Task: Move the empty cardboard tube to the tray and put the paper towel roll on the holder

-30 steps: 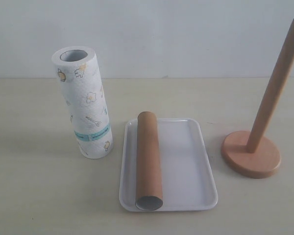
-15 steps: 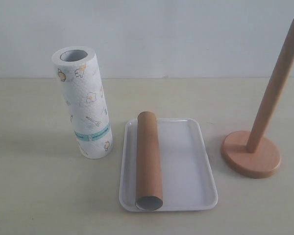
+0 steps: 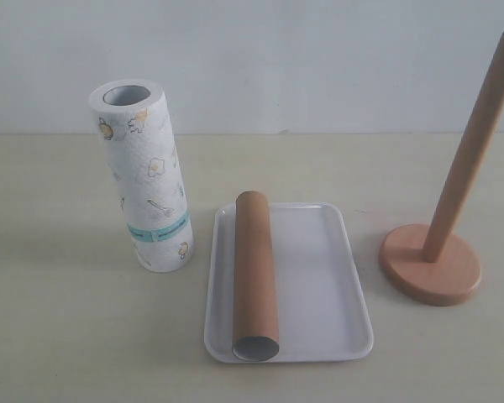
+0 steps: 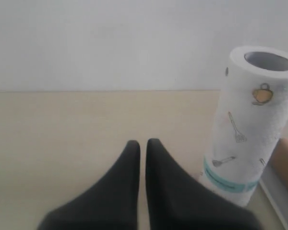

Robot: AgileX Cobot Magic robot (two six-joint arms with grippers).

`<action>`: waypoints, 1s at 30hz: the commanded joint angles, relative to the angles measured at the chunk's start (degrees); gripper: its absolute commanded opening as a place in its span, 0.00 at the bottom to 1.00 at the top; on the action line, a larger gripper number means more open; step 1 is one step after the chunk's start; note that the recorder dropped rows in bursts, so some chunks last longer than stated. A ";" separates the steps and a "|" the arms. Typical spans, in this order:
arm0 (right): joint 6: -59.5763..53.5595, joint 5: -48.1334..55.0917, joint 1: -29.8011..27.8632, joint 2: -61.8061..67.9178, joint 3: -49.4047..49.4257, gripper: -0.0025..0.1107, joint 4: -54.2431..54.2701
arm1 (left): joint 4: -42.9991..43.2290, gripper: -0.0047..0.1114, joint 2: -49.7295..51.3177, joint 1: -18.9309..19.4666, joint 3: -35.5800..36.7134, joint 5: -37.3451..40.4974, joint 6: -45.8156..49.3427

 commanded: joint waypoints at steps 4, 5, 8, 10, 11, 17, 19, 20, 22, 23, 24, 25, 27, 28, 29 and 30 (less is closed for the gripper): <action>-0.20 -0.16 0.11 -0.25 0.21 0.03 -0.09 | 0.55 0.08 6.23 -10.28 -0.32 -8.77 -0.89; -0.20 -0.16 0.11 -0.25 0.21 0.03 -0.09 | 1.48 0.08 7.19 -11.85 -0.32 -9.93 -0.89; -0.20 -0.16 0.11 -0.25 0.21 0.03 -0.09 | 7.68 0.08 9.89 -15.53 -0.32 -11.35 -0.89; -0.20 -0.16 0.11 -0.25 0.21 0.03 -0.09 | 10.82 0.08 11.76 -16.11 0.07 -11.59 -0.89; -0.20 -0.16 0.11 -0.25 0.21 0.03 -0.09 | 10.83 0.08 12.70 -16.11 0.57 -12.77 -0.89; -0.20 -0.16 0.11 -0.25 0.21 0.03 -0.09 | 9.01 0.08 17.69 -15.98 7.19 -34.53 -1.59; -0.20 -0.16 0.11 -0.25 0.21 0.03 -0.09 | 8.81 0.08 19.35 -15.98 8.91 -37.65 -1.59; -0.20 -0.16 0.11 -0.25 0.21 0.03 -0.09 | 8.81 0.08 20.90 -15.98 10.03 -38.65 -1.59; -0.20 -0.16 0.11 -0.25 0.21 0.03 -0.09 | 7.83 0.08 23.33 -15.98 11.22 -41.33 -1.30; -0.20 -0.16 0.11 -0.25 0.21 0.03 -0.09 | 6.75 0.08 24.26 -15.98 11.34 -42.51 -0.79; -0.05 -0.16 0.11 -0.25 0.21 0.03 -0.09 | 4.60 0.08 26.18 -15.98 11.48 -45.35 0.75; 0.07 -0.28 0.11 -0.25 0.21 0.03 -0.09 | 3.74 0.08 27.40 -15.98 11.48 -46.99 1.05; 0.07 -1.90 0.11 -0.25 0.21 0.03 -0.09 | 0.79 0.08 32.87 -15.98 11.48 -50.44 2.80; 0.07 -1.76 0.11 -0.25 0.21 0.03 -0.09 | -0.14 0.08 34.42 -15.98 11.48 -50.89 3.52; 0.07 -1.76 0.11 -0.25 0.21 0.03 -0.09 | -0.56 0.08 37.12 -15.98 11.48 -53.38 4.12; 0.07 -1.76 0.11 -0.25 0.21 0.03 -0.09 | -0.56 0.08 38.81 -15.98 11.48 -55.96 5.30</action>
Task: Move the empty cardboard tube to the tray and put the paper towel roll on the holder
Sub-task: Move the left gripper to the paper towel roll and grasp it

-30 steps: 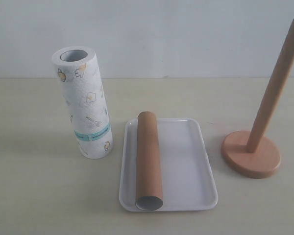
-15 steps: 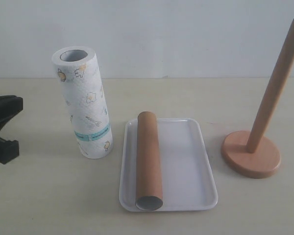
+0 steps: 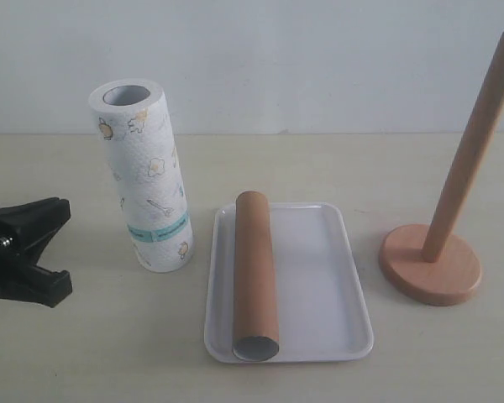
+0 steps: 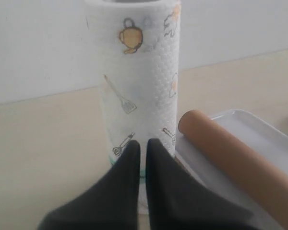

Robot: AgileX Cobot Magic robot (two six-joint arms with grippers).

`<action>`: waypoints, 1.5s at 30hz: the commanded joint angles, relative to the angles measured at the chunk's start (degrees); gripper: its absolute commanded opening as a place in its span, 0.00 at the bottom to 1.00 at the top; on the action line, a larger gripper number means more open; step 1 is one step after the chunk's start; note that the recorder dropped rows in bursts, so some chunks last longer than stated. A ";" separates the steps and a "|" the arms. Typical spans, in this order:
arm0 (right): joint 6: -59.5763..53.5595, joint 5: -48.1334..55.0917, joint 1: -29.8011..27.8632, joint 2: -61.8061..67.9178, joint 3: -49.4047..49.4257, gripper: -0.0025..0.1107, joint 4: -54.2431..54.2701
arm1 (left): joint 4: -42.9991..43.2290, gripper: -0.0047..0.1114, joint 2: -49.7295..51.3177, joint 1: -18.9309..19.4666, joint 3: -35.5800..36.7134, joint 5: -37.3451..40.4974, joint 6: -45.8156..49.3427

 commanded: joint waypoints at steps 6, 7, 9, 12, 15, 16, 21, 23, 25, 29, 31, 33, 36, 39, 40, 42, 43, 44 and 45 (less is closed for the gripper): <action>-0.03 -0.75 0.11 -0.25 0.21 0.03 -0.09 | 1.34 0.24 11.85 -0.24 -4.09 -8.25 0.18; -0.03 -0.75 0.11 -0.25 0.21 0.03 -0.09 | 2.53 0.33 11.98 -0.24 -4.30 -8.25 -1.63; -0.03 -0.75 0.11 -0.25 0.21 0.03 -0.09 | 4.32 0.54 11.98 -0.24 -4.75 -9.46 -3.39; -0.03 -0.75 0.11 -0.25 0.21 0.03 -0.09 | 6.80 0.89 11.98 -0.24 -4.83 -14.49 -4.25; -0.03 -0.75 0.11 -0.25 0.21 0.03 -0.09 | 12.40 0.99 11.98 -0.24 -4.83 -18.58 -4.46; -0.03 -0.75 0.11 -0.25 0.21 0.03 -0.09 | 14.06 0.99 11.98 -0.24 -4.83 -18.94 -4.28; -0.03 -0.75 0.11 -0.25 0.21 0.03 -0.09 | 14.29 0.99 11.98 -0.24 -4.83 -17.63 -0.49; -0.03 -0.75 0.11 -0.25 0.21 0.03 -0.09 | 11.13 0.99 11.98 -0.24 -4.83 -15.19 1.79; -0.03 -0.75 0.11 -0.25 0.21 0.03 -0.09 | 5.55 0.99 12.22 -0.24 -4.83 -14.26 2.66; -0.03 -0.75 0.11 -0.25 0.21 0.03 -0.09 | 0.10 0.99 13.59 -0.24 -5.98 -14.76 3.82; -0.03 -0.75 0.11 -0.25 0.21 0.03 -0.09 | 1.95 0.99 14.99 -0.24 -7.22 -14.64 4.51; -0.03 -0.75 0.11 -0.25 0.21 0.03 -0.09 | 4.31 0.99 16.87 -0.24 -8.90 -14.53 6.08; -0.03 -0.75 0.11 -0.25 0.21 0.03 -0.09 | 3.49 0.99 20.03 -0.24 -11.16 -13.75 6.45; -0.17 -0.74 0.11 -0.25 0.21 0.03 -0.09 | 1.30 0.99 23.41 -0.24 -12.35 -14.97 6.45; -0.17 -0.74 0.11 -0.25 0.21 0.03 -0.09 | 0.91 0.99 24.62 -0.24 -12.69 -15.80 6.45; -0.17 -0.74 0.11 -0.25 0.21 0.03 -0.09 | 0.25 0.99 26.99 -0.24 -13.44 -17.93 6.45; 0.12 -0.74 0.11 -0.25 0.21 0.03 -0.09 | 0.25 0.99 27.92 -0.24 -13.84 -18.57 6.35; 0.27 -0.74 0.11 -0.25 0.21 0.03 -0.09 | 0.25 0.99 29.06 -0.24 -14.37 -19.16 6.08; 0.41 -0.74 0.11 -0.25 0.21 0.03 -0.09 | 0.37 0.99 30.21 -0.24 -14.93 -19.86 5.66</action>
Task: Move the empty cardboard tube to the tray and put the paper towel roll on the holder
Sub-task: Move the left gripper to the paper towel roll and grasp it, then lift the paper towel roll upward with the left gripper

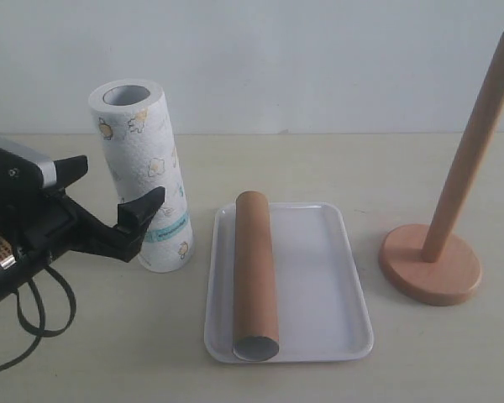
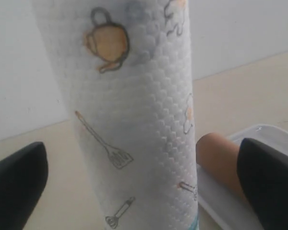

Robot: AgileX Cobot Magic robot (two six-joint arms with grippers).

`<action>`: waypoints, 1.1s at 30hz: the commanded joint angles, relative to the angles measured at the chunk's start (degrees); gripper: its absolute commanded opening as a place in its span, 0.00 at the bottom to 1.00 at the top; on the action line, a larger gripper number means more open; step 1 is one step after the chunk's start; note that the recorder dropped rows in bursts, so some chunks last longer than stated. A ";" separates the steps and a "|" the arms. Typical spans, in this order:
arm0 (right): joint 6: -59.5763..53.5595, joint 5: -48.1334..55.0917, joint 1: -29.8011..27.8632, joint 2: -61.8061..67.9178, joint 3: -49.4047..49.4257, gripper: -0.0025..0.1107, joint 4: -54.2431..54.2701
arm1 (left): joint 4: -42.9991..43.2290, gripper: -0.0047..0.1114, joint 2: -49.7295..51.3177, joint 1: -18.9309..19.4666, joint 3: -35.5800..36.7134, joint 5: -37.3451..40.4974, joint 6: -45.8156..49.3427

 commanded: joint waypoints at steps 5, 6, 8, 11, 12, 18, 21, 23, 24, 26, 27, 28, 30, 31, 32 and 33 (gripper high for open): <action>0.31 -0.61 0.11 -0.25 0.21 0.03 -0.09 | -0.03 0.99 8.10 -0.24 -4.42 -5.12 -1.67; 0.31 -0.61 0.11 -0.25 0.21 0.03 -0.09 | -0.03 0.99 8.81 -0.24 -5.04 -5.12 -1.94; 0.31 -0.61 0.11 -0.25 0.21 0.03 -0.09 | -0.03 0.99 10.05 -0.24 -6.28 -5.12 -2.39; 0.31 -0.61 0.11 -0.25 0.21 0.03 -0.09 | -0.03 0.99 11.52 -0.24 -8.21 -5.12 -2.37; 0.31 -0.61 0.11 -0.25 0.21 0.03 -0.09 | -0.03 0.99 12.03 -0.24 -8.85 -5.12 -2.37; 0.31 -0.61 0.11 -0.25 0.21 0.03 -0.09 | -0.03 0.99 14.31 -0.24 -12.24 -5.12 -2.37; 0.31 -0.61 0.11 -0.25 0.21 0.03 -0.09 | -0.15 0.99 15.19 -0.24 -13.64 -5.12 -2.37; 0.31 -0.61 0.11 -0.25 0.21 0.03 -0.09 | -0.15 0.99 15.40 -0.24 -14.41 -5.12 -2.37; 0.31 -0.61 0.11 -0.25 0.21 0.03 -0.09 | -0.15 0.99 15.63 -0.24 -14.70 -5.12 -2.37; 0.31 -0.61 0.11 -0.25 0.21 0.03 -0.09 | -0.15 0.99 15.89 -0.24 -15.40 -5.12 -2.37; 0.31 -0.61 0.11 -0.25 0.21 0.03 -0.09 | -0.15 0.99 16.16 -0.24 -15.71 -5.12 -2.37; 0.31 -0.61 0.11 -0.25 0.21 0.03 -0.09 | -0.15 0.99 16.18 -0.24 -15.98 -5.12 -2.37; 0.31 -0.61 0.11 -0.25 0.21 0.03 -0.09 | -0.15 0.99 16.18 -0.24 -16.36 -5.12 -2.37; 0.31 -0.61 0.11 -0.25 0.21 0.03 -0.09 | -0.15 0.99 16.18 -0.24 -16.47 -5.12 -2.37; 0.31 -0.61 0.11 -0.25 0.21 0.03 -0.09 | -0.15 0.99 16.18 -0.24 -16.68 -5.12 -2.37; 0.31 -0.61 0.11 -0.25 0.21 0.03 -0.09 | -0.26 0.99 16.18 -0.24 -16.95 -5.12 -2.37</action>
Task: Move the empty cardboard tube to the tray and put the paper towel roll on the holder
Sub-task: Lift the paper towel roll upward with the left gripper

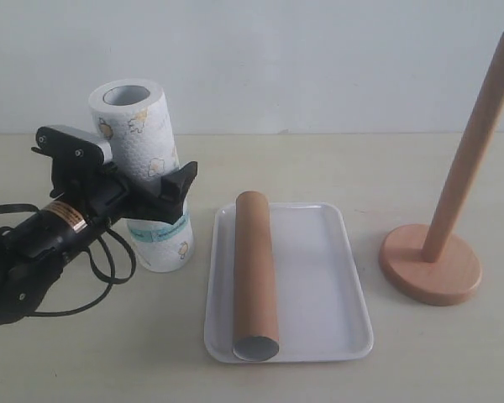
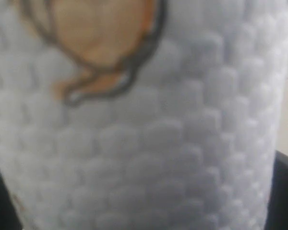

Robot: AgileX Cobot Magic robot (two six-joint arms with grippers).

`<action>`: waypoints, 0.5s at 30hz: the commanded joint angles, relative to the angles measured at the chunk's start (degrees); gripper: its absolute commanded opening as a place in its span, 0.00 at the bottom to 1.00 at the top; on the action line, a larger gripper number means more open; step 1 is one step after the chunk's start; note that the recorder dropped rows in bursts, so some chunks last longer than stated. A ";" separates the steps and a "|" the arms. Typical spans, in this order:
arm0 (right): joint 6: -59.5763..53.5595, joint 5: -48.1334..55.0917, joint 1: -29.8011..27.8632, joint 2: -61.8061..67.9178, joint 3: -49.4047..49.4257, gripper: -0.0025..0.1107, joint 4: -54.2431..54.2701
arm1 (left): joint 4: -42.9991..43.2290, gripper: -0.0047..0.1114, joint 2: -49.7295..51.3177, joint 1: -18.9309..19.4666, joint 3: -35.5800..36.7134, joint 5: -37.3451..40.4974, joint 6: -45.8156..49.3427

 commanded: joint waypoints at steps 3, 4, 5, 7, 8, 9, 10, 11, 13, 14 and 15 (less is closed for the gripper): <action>-0.03 -0.61 0.11 -0.25 0.21 0.03 -0.18 | -0.17 0.99 0.21 -0.24 -1.57 -0.58 -0.73; -0.03 -0.61 0.11 -0.25 0.21 0.03 -0.18 | -0.06 0.99 0.21 -0.24 -1.69 -0.58 -0.73; -0.03 -0.61 0.11 -0.25 0.21 0.03 -0.18 | 0.05 0.99 0.21 -0.24 -1.68 -0.58 -0.73; -0.03 -0.61 0.11 -0.25 0.21 0.03 -0.18 | 0.05 0.99 0.21 -0.24 -1.68 -0.58 -0.73; -0.03 -0.61 0.11 -0.25 0.21 0.03 -0.18 | 0.05 0.99 0.21 -0.24 -1.68 -0.58 -0.73; -0.03 -0.61 0.11 -0.25 0.21 0.03 -0.18 | 0.05 0.99 0.21 -0.24 -1.68 -0.58 -0.73; -0.03 -0.61 0.11 -0.25 0.21 0.03 -0.18 | 0.05 0.99 0.21 -0.24 -1.68 -0.58 -0.73; -0.03 -0.61 0.11 -0.25 0.21 0.03 -0.18 | 0.05 0.99 0.21 -0.24 -1.68 -0.58 -0.73; -0.03 -0.61 0.11 -0.25 0.21 0.03 -0.18 | 0.05 0.99 0.21 -0.24 -1.68 -0.58 -0.73; -0.04 -1.22 0.11 -0.25 0.21 0.03 -0.18 | 0.05 0.99 0.21 -0.24 -1.68 -0.58 -0.73; -0.04 -1.35 0.11 -0.25 0.21 0.03 -0.18 | 0.05 0.99 0.21 -0.24 -1.68 -0.58 -0.73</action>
